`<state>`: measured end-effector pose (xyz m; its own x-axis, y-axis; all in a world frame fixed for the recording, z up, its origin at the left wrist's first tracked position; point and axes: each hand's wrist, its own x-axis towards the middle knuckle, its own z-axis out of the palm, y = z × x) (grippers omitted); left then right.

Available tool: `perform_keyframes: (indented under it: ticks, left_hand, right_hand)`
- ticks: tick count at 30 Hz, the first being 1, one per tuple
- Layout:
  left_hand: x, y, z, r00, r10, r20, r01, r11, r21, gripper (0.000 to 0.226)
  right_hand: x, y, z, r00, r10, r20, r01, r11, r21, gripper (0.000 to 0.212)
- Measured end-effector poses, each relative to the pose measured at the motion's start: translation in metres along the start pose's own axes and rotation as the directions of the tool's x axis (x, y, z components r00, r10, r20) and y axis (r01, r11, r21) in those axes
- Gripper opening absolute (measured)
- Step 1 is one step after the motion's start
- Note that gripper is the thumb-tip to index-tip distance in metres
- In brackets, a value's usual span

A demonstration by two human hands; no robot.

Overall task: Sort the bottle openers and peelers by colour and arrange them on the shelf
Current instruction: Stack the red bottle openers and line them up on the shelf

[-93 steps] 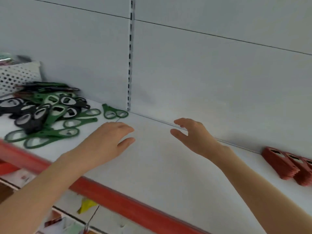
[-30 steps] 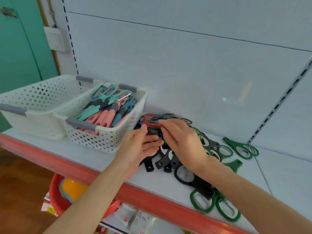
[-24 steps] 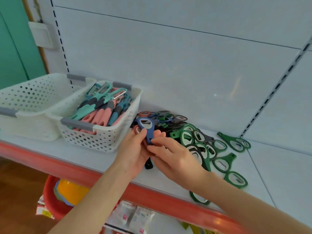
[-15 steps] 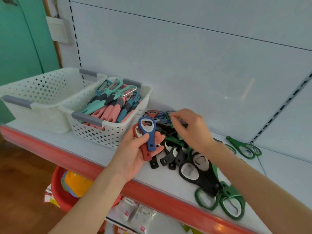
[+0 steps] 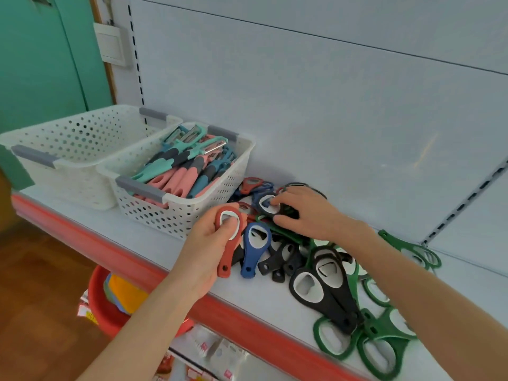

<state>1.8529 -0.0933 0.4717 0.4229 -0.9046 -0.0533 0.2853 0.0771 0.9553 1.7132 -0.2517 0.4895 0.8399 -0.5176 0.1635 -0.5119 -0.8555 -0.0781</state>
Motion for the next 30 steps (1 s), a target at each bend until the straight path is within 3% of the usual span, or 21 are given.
perform_keyframes:
  ticks: [5,9,13,16,18,24,27,30]
  left_hand:
    - [0.0,-0.003,-0.003,0.999,-0.049,-0.024,0.044,0.986,-0.16,0.021]
    - [-0.002,-0.005,-0.003,0.998,-0.053,-0.029,0.044,0.968,-0.246,0.022]
    - [-0.005,-0.005,-0.001,0.997,-0.058,-0.051,0.043,0.963,-0.265,0.02]
    - [-0.007,-0.005,0.0,0.996,-0.058,-0.065,0.039,0.962,-0.27,0.02]
    - [-0.007,-0.005,0.001,0.995,-0.061,-0.077,0.037,0.959,-0.281,0.02]
    - [-0.006,-0.004,0.002,0.994,-0.068,-0.089,0.04,0.959,-0.28,0.02]
    - [-0.004,-0.002,0.004,0.993,-0.078,-0.088,0.052,0.964,-0.262,0.019]
    - [0.0,0.0,0.006,0.992,-0.073,-0.101,0.046,0.967,-0.253,0.017]
  right_hand:
    - [-0.044,0.004,-0.022,1.0,0.025,-0.007,-0.025,0.999,0.038,0.05]
    - [-0.051,-0.002,-0.052,0.975,0.144,0.167,-0.167,0.977,0.133,0.03]
    - [-0.009,-0.02,-0.039,0.989,0.142,0.04,-0.147,0.958,0.244,0.022]
    - [0.027,-0.038,-0.012,0.983,0.102,0.151,-0.12,0.987,0.11,0.024]
    - [0.039,-0.044,-0.003,0.974,0.101,0.205,-0.102,0.995,-0.008,0.036]
    - [0.041,-0.049,0.002,0.977,0.154,0.146,-0.124,0.973,-0.193,0.04]
    - [0.032,-0.043,-0.003,0.966,0.251,0.058,-0.247,0.966,-0.081,0.04]
    - [0.016,-0.035,-0.014,0.913,0.404,-0.058,-0.381,0.894,0.236,0.04]
